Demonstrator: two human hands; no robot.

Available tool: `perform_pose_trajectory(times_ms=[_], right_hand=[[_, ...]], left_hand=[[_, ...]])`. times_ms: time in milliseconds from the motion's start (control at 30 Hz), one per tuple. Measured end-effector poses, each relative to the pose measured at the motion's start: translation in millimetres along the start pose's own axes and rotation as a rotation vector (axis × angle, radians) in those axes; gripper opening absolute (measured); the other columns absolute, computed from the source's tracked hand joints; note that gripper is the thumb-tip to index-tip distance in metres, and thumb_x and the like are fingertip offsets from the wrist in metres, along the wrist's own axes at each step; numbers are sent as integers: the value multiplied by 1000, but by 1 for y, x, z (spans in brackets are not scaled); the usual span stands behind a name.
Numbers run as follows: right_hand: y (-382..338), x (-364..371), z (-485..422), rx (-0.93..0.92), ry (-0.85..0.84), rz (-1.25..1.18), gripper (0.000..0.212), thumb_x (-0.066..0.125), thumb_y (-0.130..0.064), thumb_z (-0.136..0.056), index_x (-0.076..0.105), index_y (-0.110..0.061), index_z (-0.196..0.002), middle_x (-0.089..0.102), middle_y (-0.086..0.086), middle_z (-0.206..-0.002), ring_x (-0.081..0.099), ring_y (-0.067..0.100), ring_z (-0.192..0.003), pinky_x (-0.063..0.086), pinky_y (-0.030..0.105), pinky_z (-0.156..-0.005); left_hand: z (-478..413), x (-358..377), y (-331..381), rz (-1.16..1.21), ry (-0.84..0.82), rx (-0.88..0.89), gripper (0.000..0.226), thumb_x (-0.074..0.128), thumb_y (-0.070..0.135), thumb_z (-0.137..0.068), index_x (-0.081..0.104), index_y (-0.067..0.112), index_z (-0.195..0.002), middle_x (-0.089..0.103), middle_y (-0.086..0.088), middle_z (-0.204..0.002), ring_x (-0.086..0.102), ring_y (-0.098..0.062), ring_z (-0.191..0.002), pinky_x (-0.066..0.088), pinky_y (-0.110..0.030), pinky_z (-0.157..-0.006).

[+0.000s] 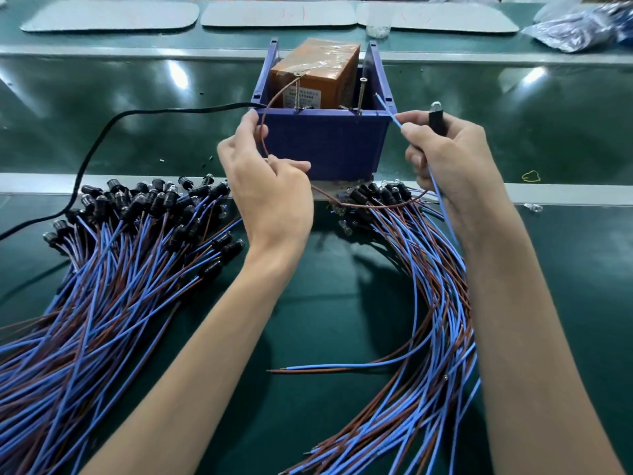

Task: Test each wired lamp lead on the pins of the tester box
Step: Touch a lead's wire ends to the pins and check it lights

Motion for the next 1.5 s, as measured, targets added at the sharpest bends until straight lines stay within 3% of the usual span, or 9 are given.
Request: perform_pose_trajectory(times_ms=[100, 233, 300, 600, 733, 1033, 1200, 1367, 1500], right_hand=[[0, -2, 0, -11, 11, -6, 14, 52, -7, -94, 64, -15, -90, 43, -17, -44, 34, 0, -40, 29, 10, -42], [0, -1, 0, -10, 11, -12, 14, 52, -8, -95, 63, -15, -89, 42, -17, -43, 34, 1, -39, 27, 10, -41], [-1, -1, 1, -8, 12, -17, 15, 52, -7, -95, 64, -15, -89, 41, -16, -44, 33, 1, -38, 27, 11, -41], [2, 4, 2, -5, 9, -29, 14, 52, -6, -95, 63, -12, -92, 41, -14, -49, 33, 1, -39, 29, 10, -42], [1, 7, 3, -16, -6, -13, 14, 51, -6, -95, 64, -12, -93, 40, -13, -49, 34, 1, -39, 28, 11, -42], [-5, 8, 5, -87, -52, -58, 19, 50, -6, -95, 68, -12, -92, 35, -10, -47, 26, 4, -42, 23, 16, -41], [-10, 9, 6, -134, -90, -97, 19, 49, -5, -96, 67, -12, -90, 34, -11, -45, 26, 4, -41, 21, 16, -41], [-10, 9, 7, -151, -112, -97, 19, 50, -5, -96, 67, -10, -92, 33, -8, -49, 26, 4, -42, 21, 16, -41], [-11, 11, 7, -164, -127, -92, 21, 49, -5, -96, 67, -12, -89, 34, -9, -48, 26, 4, -42, 21, 16, -41]], left_hand=[[-3, -3, 1, 32, 26, 15, 57, 25, -12, -90, 36, 8, -142, 41, 1, -114, 65, 2, -61, 55, -45, -85], [-9, -4, -2, 44, 11, 9, 62, 23, -14, -87, 32, 6, -145, 48, -3, -117, 63, 3, -61, 50, -18, -58], [-11, -4, -4, 58, 10, -10, 62, 23, -15, -87, 33, 6, -144, 48, -3, -116, 62, 4, -60, 46, -13, -52], [-12, -7, -11, 91, 65, -77, 65, 24, -17, -83, 43, 9, -139, 45, -1, -110, 62, 3, -58, 46, -13, -50], [-15, -12, -15, 120, 102, -118, 68, 24, -16, -81, 44, 10, -140, 45, 1, -110, 63, 1, -59, 51, -21, -58], [-15, -10, -16, 128, 77, -134, 68, 26, -17, -81, 42, 10, -141, 45, -2, -112, 62, 2, -58, 44, -14, -48], [-11, -2, -22, 91, 7, -184, 64, 27, -14, -84, 43, 11, -140, 47, -4, -116, 62, 5, -56, 46, -21, -56], [-5, 4, -23, 66, -38, -200, 64, 26, -13, -84, 43, 11, -140, 48, -7, -120, 63, 5, -58, 47, -19, -54], [1, 7, -22, 52, -52, -210, 62, 28, -11, -85, 45, 14, -139, 50, -3, -117, 63, 5, -58, 55, -39, -83]])
Point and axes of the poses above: each hand's wrist, its own z-axis away from the middle knuckle, its own x-axis out of the palm, y = z × x, the point moved 6 cm from there along -z, towards the middle knuckle
